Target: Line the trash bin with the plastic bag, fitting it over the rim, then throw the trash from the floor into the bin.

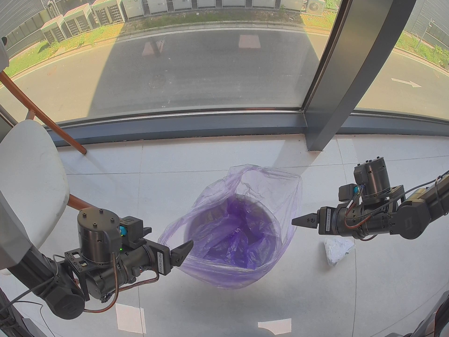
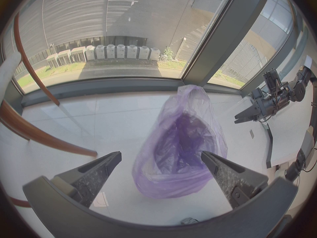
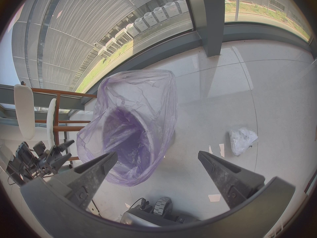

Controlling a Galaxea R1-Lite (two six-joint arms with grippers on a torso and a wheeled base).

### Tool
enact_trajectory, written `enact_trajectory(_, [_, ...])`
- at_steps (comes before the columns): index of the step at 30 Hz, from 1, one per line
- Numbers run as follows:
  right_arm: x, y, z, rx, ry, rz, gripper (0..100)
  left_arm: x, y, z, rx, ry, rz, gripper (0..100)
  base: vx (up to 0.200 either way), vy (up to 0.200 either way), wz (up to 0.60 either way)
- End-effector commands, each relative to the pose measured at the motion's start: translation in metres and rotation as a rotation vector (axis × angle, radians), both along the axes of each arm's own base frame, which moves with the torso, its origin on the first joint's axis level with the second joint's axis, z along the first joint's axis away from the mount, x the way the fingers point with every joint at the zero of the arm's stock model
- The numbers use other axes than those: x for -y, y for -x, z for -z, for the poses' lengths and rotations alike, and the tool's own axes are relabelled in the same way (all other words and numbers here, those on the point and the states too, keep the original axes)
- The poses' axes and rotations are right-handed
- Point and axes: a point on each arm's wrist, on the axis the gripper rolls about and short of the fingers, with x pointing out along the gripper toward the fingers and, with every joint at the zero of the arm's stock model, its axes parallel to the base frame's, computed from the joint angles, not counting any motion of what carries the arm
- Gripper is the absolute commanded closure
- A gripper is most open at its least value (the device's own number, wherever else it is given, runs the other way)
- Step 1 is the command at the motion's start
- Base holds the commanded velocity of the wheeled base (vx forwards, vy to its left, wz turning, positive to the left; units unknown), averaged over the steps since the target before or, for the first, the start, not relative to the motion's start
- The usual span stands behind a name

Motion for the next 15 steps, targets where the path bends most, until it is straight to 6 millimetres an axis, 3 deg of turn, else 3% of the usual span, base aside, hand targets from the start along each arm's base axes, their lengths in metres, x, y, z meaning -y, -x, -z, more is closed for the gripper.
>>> enact_trajectory(1, [-0.002,0.000,0.005,-0.015,0.007,-0.004,0,-0.006,-0.003,-0.011,0.054,-0.003,-0.019,0,0.000,0.000,0.00])
enact_trajectory(8, [-0.005,0.000,0.006,-0.018,0.007,-0.014,0,-0.013,0.008,0.005,0.010,-0.108,0.009,0,0.000,0.000,0.00])
enact_trajectory(15, [-0.007,-0.003,0.016,-0.045,0.018,-0.016,0,-0.011,-0.003,0.016,-0.017,-0.135,0.021,0,0.000,0.000,0.00])
